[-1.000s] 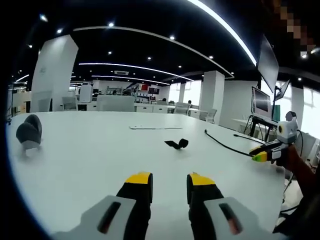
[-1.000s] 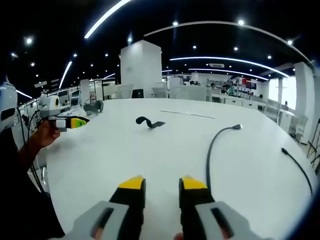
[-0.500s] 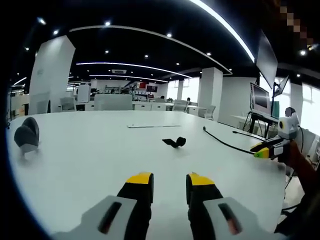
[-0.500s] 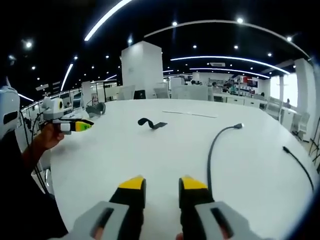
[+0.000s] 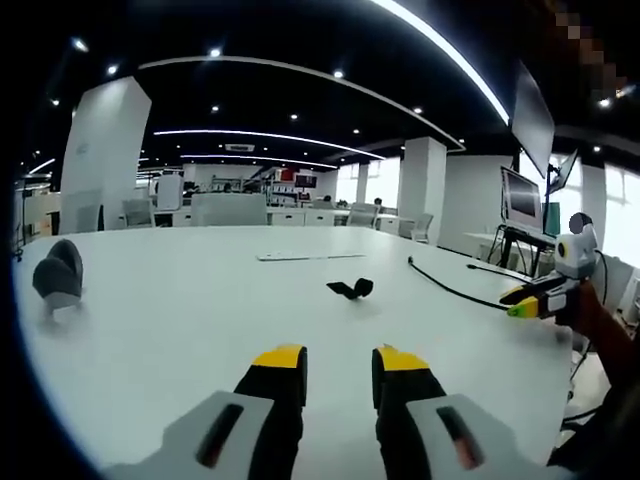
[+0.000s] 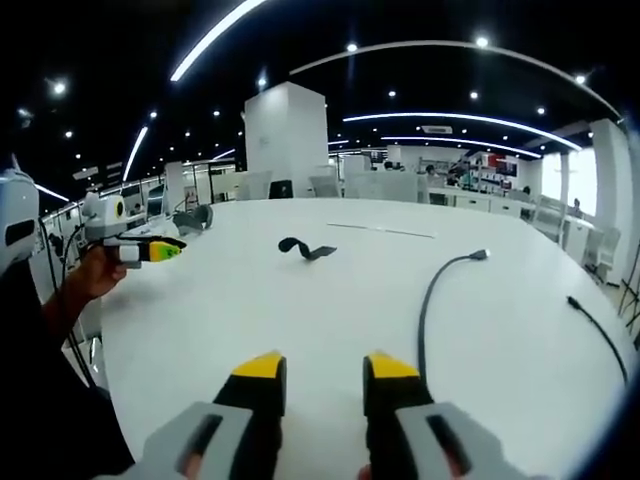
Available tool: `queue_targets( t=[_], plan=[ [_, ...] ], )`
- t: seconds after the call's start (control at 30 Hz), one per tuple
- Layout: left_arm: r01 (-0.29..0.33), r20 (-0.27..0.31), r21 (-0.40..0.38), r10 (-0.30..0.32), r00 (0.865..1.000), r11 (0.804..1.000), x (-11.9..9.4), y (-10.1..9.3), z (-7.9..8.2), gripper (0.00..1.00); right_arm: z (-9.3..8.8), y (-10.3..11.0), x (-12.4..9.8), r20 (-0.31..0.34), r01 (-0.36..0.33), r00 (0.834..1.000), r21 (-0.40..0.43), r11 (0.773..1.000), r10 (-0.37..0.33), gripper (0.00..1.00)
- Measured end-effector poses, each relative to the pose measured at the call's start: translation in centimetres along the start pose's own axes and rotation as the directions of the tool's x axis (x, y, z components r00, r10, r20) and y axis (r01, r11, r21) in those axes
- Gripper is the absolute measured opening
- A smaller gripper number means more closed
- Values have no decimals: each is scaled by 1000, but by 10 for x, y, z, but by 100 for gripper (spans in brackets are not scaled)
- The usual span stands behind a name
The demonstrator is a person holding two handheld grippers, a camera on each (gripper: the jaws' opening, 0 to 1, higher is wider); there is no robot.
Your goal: Find the charging cable on the desk, coil it up and secure with Velcro.
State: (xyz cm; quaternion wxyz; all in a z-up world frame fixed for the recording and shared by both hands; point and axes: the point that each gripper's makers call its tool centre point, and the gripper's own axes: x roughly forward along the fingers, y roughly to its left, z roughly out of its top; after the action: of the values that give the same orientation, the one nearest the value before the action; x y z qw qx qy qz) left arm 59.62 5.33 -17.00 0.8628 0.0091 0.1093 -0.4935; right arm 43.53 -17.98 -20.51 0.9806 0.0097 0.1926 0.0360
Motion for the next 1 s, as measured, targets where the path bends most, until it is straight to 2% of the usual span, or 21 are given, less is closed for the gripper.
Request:
queue_targets(
  t=[0.27,0.5,0.7,0.8,1.0],
  plan=[
    [4,-8,-7,-4,1000,1000,-1,-1,-2,27,6,-1,-2,26,1,1000,-8,1000,0,31],
    [-14,9,-8,14,1000,1000,-6,2,0,28,2,-2,-4,13,1,1000,-3,1000,-1,28],
    [-13,9,-7,13,1000,1000,-7,0,-1,28,-1,-1,-2,12,-3,1000,8,1000,3,31],
    [-15,-15,-1,15,1000,1000,-7,-1,-3,29,-1,-1,-2,15,-2,1000,8,1000,2,34],
    [-25,6,-6,25,1000,1000,-8,2,0,29,0,-3,-2,17,4,1000,9,1000,-4,35]
  ],
)
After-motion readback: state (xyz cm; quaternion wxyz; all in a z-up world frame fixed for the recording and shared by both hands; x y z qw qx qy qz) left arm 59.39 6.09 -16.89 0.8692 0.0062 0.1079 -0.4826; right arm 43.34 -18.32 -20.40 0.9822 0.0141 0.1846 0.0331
